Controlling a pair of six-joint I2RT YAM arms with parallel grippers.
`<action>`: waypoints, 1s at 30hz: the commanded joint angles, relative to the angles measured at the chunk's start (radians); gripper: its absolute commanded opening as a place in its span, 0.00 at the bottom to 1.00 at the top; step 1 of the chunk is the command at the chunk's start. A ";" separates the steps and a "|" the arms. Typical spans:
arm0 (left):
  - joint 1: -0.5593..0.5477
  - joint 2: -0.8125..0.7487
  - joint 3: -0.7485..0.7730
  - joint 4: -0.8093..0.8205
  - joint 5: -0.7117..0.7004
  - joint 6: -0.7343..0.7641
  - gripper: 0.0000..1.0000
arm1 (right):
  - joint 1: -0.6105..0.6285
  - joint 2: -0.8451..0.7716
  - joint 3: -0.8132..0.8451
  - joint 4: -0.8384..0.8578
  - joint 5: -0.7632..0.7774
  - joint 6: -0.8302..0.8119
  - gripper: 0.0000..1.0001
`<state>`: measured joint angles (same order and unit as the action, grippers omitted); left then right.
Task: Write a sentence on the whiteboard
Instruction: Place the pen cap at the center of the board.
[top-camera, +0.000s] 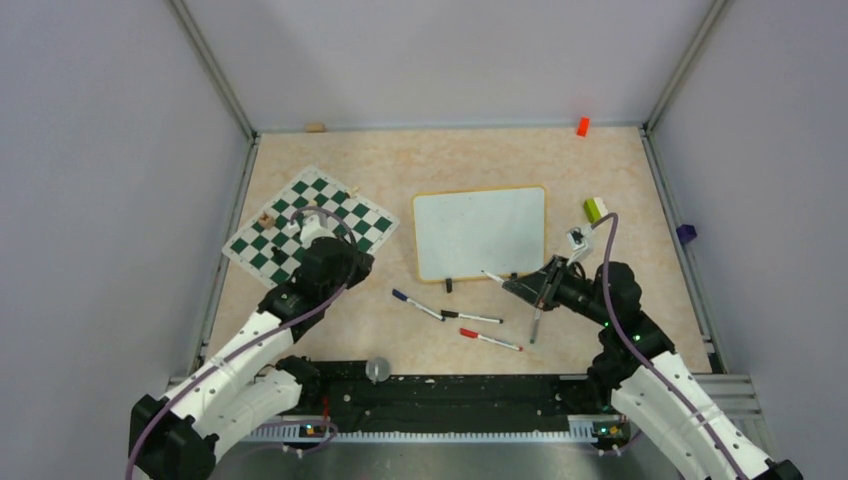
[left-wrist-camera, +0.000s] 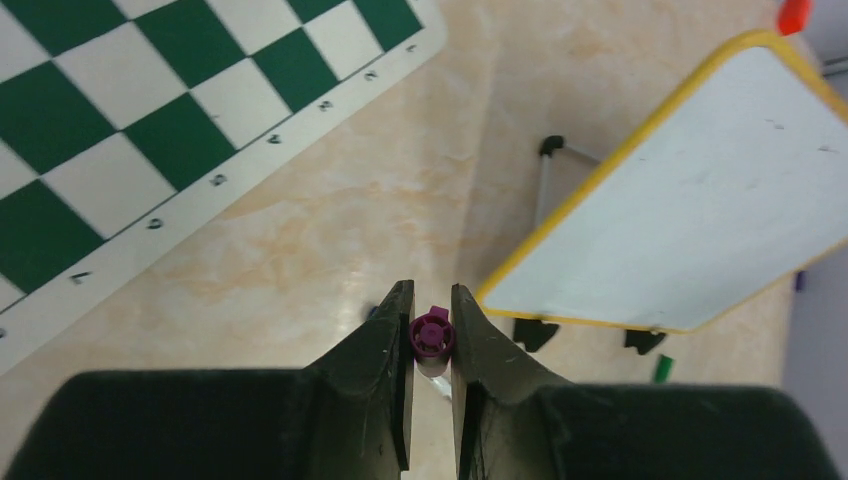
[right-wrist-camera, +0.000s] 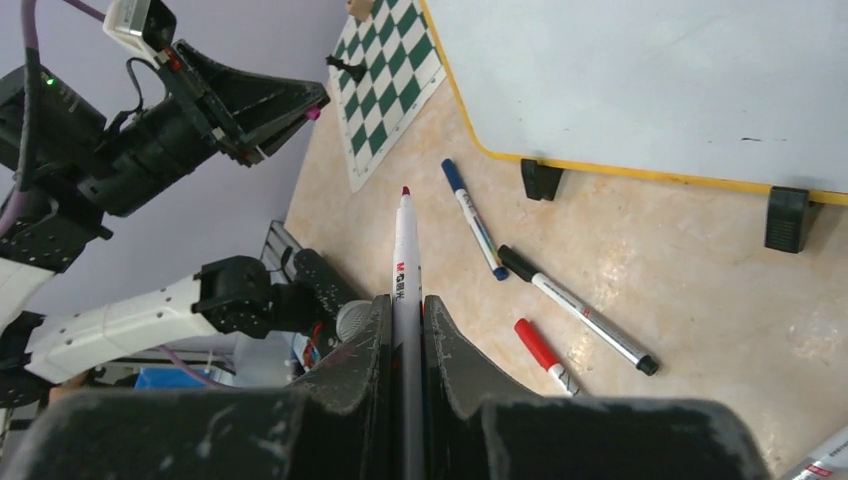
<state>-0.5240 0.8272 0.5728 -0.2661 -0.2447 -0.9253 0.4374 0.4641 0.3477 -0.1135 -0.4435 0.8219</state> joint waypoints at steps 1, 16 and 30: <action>0.005 0.020 0.001 -0.132 -0.136 0.056 0.00 | -0.002 0.017 0.076 -0.050 0.043 -0.074 0.00; 0.005 0.283 -0.091 -0.057 -0.060 0.019 0.00 | -0.001 0.014 0.092 -0.041 0.049 -0.046 0.00; 0.005 0.293 -0.029 -0.160 -0.045 -0.007 0.50 | -0.002 -0.035 0.097 -0.098 0.109 -0.050 0.00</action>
<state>-0.5232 1.1500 0.4923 -0.3794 -0.2993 -0.9169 0.4374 0.4469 0.3820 -0.1940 -0.3786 0.7700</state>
